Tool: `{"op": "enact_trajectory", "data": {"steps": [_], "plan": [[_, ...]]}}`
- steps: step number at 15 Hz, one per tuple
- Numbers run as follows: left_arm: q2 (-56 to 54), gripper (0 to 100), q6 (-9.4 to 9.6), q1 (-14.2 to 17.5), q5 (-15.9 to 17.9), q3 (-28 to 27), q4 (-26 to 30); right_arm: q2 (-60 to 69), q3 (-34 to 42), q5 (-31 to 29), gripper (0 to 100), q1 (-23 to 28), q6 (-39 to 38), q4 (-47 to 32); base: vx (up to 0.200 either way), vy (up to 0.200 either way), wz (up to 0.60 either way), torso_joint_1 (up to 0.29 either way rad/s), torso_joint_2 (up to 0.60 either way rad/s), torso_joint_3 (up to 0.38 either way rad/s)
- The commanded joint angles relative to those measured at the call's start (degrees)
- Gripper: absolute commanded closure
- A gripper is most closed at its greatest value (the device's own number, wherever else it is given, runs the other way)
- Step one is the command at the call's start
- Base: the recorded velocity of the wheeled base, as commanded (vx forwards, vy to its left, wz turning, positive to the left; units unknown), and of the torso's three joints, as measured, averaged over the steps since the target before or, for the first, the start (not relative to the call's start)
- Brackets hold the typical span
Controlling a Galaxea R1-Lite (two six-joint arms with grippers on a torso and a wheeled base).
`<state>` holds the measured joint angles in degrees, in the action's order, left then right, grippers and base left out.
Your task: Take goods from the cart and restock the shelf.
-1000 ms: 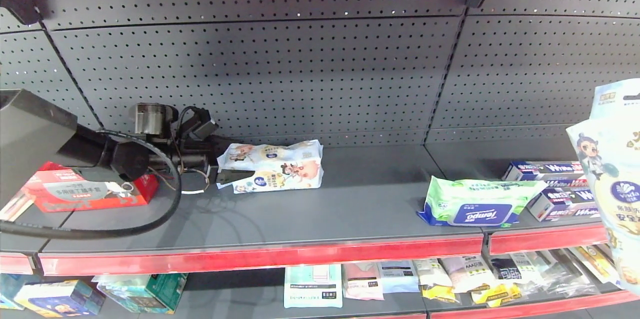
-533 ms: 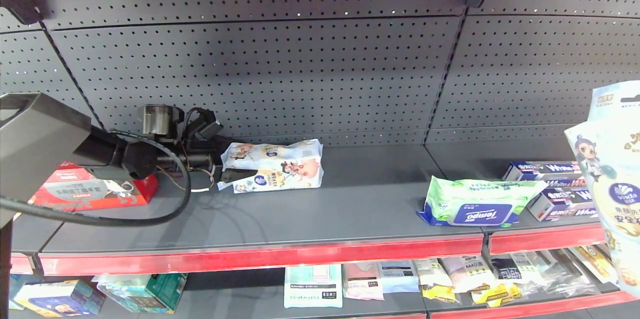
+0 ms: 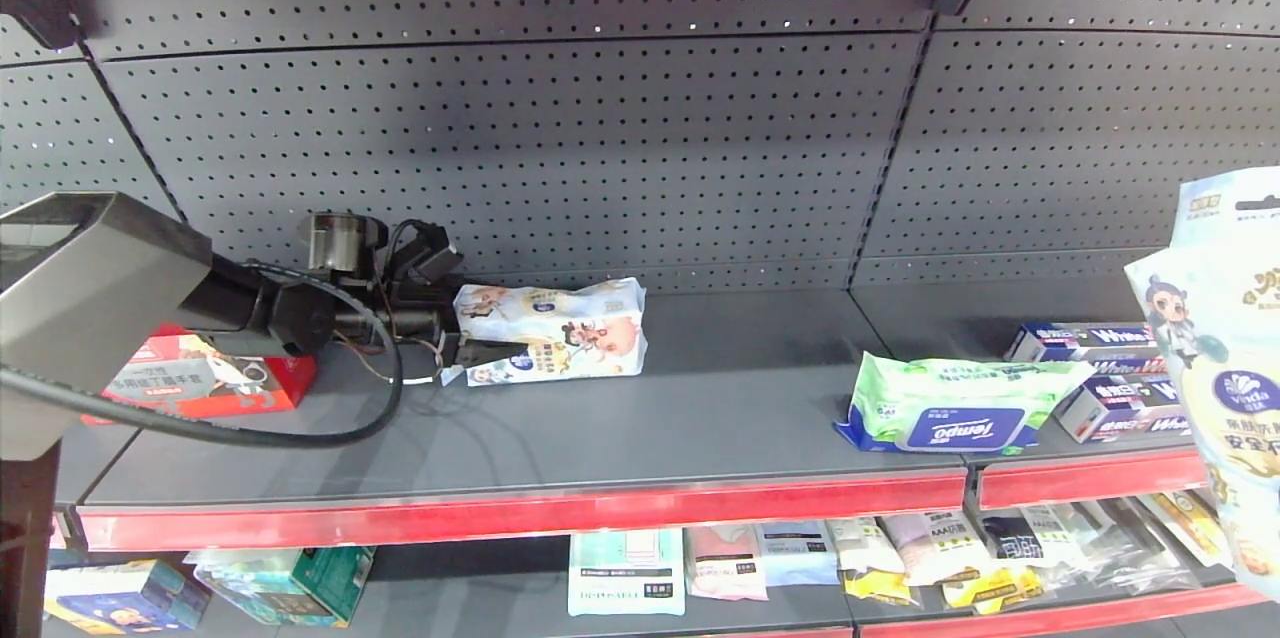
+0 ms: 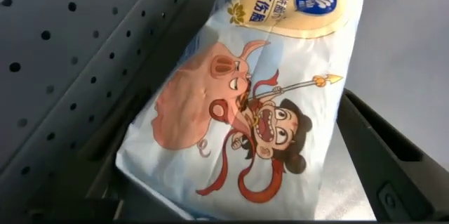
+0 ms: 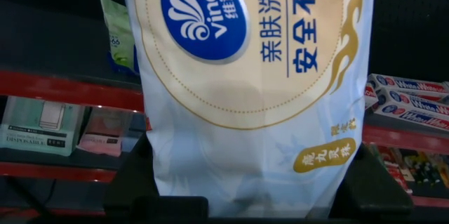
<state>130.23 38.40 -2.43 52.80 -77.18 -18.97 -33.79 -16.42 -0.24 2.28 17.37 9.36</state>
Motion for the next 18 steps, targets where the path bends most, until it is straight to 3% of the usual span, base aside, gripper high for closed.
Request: {"op": "enact_trajectory", "data": {"steps": [1,5,6,10,18], "plan": [[0.4,0,0.01,-0.1,0.0,-0.8,0.3,-0.1,0.0,0.0,100,0.0,0.0,0.0,0.000,0.000,0.00,0.000,0.00,0.000],[0.7,0,0.01,-0.1,0.0,-1.7,0.5,-0.4,0.2,0.0,100,0.0,0.0,0.0,0.000,0.000,0.00,0.000,0.00,0.000],[0.9,100,0.01,-0.1,0.0,-1.7,0.4,-0.4,0.3,0.0,100,0.0,0.0,0.0,0.000,0.000,0.00,0.000,0.00,0.000],[0.5,100,0.62,-0.1,-0.5,-0.8,0.5,-0.2,0.3,0.0,100,0.0,0.0,0.0,0.000,0.000,0.00,0.000,0.00,0.000],[-5.3,100,1.33,0.6,2.9,6.4,0.2,-0.2,0.2,0.0,100,0.0,0.0,0.0,0.000,0.000,0.00,0.000,0.00,0.000]]}}
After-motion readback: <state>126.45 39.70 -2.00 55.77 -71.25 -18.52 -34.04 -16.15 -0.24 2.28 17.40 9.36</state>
